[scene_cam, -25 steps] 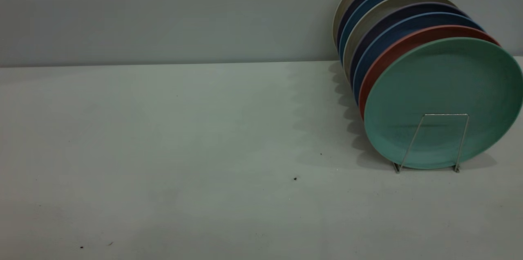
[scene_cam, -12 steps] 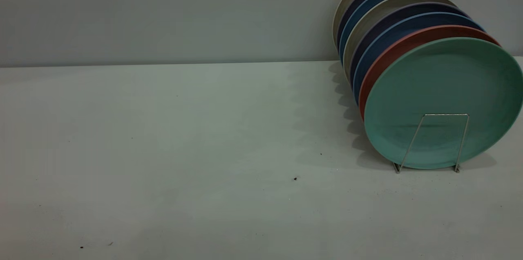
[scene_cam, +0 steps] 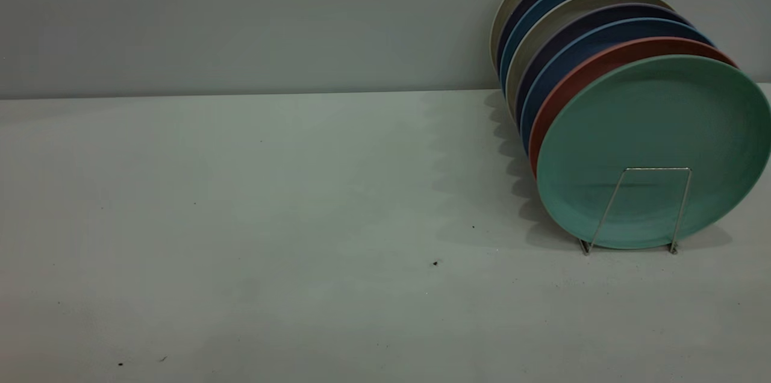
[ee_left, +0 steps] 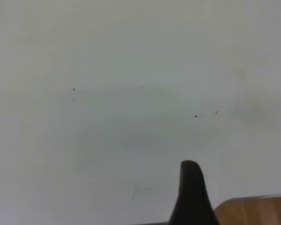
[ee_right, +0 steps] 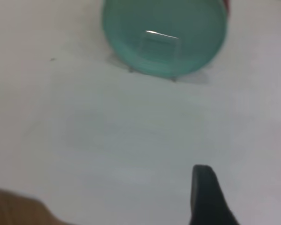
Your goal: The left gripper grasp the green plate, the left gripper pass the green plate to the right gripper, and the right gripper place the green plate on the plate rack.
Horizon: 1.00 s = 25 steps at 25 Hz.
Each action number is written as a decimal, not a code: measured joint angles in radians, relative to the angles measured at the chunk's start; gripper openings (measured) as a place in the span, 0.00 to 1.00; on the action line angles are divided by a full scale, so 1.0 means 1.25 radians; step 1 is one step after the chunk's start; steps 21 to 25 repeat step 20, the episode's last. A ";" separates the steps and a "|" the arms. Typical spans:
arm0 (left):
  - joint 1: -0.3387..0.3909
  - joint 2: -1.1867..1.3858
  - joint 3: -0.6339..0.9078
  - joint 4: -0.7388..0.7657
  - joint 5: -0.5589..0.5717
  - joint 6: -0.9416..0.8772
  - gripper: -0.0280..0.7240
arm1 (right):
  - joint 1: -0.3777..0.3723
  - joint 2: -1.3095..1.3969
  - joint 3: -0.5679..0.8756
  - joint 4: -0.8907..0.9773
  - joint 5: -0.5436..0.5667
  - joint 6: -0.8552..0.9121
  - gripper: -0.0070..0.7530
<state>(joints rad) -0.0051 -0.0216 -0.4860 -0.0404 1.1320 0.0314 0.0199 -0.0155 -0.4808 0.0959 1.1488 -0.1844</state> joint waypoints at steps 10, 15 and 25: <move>0.000 0.000 0.000 0.000 0.000 0.000 0.79 | 0.000 0.000 0.000 -0.058 -0.002 0.086 0.56; 0.000 0.000 0.000 0.000 0.000 0.000 0.79 | 0.000 0.000 0.000 -0.058 -0.002 0.086 0.56; 0.000 0.000 0.000 0.000 0.000 0.000 0.79 | 0.000 0.000 0.000 -0.058 -0.002 0.086 0.56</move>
